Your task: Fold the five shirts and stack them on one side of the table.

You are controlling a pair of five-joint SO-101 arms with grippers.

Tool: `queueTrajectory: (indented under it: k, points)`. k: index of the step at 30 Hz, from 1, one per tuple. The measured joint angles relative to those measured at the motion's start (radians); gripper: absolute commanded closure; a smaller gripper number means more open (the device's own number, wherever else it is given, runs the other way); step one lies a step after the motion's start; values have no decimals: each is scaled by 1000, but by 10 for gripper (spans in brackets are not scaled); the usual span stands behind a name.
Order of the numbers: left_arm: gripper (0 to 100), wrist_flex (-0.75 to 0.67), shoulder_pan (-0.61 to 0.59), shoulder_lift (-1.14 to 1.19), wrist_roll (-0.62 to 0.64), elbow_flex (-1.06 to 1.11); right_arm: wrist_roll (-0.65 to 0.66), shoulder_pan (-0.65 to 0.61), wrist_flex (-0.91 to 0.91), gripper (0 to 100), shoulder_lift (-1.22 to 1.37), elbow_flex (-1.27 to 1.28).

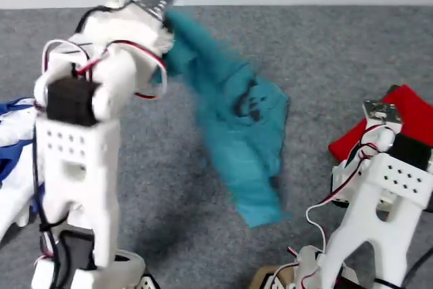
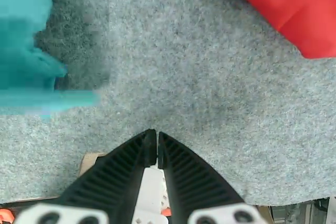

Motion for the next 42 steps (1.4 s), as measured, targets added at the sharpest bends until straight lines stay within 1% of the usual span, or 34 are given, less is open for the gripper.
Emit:
queueTrajectory:
  k: [2,5,7,9,12,15,18,23,27,32,35,37,39,42]
  points:
    - [964,-28,-107,0,0,135,0,0,0,990,0,0]
    - [841,-140,-279,0,-9,333,0,0,0,990,0,0]
    - [790,-221,-381,0,-15,414,0,0,0,990,0,0]
    - [786,-258,-442,2,-15,434,0,-5,0,990,0,0]
    - [784,-267,-442,-2,-15,437,15,-31,0,990,0,3]
    - [786,-209,-387,-2,-34,428,35,-64,0,990,0,3]
    - [786,-98,-285,-2,-48,399,38,-84,0,990,0,3]
    - [786,89,-49,-2,-49,373,41,-84,0,990,0,3]
    - [784,176,140,-2,-51,374,41,-84,0,990,0,3]
    - [783,180,358,-3,-60,488,41,-84,0,990,0,3]
    - [782,101,473,-3,-69,624,41,-83,0,990,0,3]
    - [782,43,517,5,-71,717,43,-51,0,990,0,3]
    - [782,8,534,40,-72,772,51,-15,0,990,0,3]
    - [782,-15,540,114,-72,786,104,44,0,990,0,3]
